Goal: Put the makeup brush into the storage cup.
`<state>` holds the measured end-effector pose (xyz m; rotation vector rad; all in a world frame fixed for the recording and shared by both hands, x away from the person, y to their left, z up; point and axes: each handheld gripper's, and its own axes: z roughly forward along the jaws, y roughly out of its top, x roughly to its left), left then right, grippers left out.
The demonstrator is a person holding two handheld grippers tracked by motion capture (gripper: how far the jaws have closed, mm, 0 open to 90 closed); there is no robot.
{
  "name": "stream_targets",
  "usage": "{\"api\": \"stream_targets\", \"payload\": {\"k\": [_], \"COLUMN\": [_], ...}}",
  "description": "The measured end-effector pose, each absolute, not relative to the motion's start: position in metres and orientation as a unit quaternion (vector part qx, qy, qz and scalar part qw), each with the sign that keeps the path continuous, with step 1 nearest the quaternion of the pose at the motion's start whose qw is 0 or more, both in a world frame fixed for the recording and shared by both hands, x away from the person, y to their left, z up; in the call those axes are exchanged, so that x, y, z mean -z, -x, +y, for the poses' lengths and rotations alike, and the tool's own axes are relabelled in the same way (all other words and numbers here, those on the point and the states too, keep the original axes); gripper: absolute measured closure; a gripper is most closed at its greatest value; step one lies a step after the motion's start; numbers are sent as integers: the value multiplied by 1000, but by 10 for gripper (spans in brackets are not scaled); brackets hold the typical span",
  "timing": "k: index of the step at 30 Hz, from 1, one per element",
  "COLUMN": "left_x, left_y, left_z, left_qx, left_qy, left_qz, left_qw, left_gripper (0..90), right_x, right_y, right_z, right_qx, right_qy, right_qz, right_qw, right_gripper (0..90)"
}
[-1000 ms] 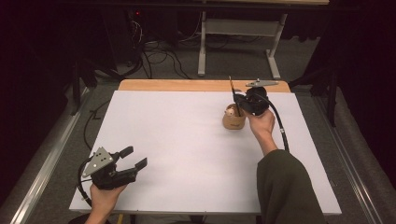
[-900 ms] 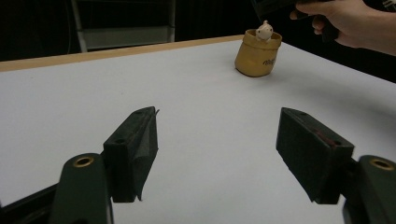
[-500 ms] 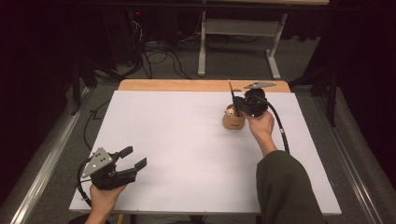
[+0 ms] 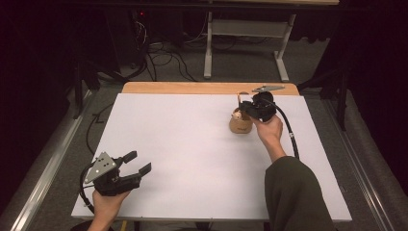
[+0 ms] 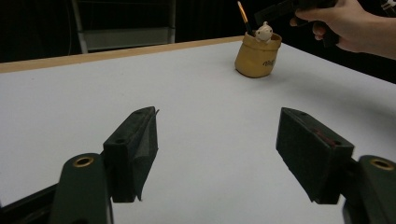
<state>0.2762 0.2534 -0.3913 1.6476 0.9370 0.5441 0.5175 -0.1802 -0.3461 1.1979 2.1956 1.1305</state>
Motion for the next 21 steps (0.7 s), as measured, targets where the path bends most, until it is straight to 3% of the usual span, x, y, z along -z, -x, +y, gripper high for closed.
{"api": "stream_targets", "payload": {"k": [10, 21], "left_x": [391, 392], "left_y": [-277, -278], "left_z": [253, 252], "left_qx": [-229, -229], "left_qy": [-697, -699], "left_qz": [397, 396], "left_qw": [551, 550], "left_gripper": [300, 300], "right_x": [340, 328], "right_y": [-511, -498], "right_z": [-187, -192], "right_qx": [-403, -416], "right_qy": [-436, -431], "right_qz": [781, 777], "right_qw": [194, 193], "right_gripper": [602, 505]}}
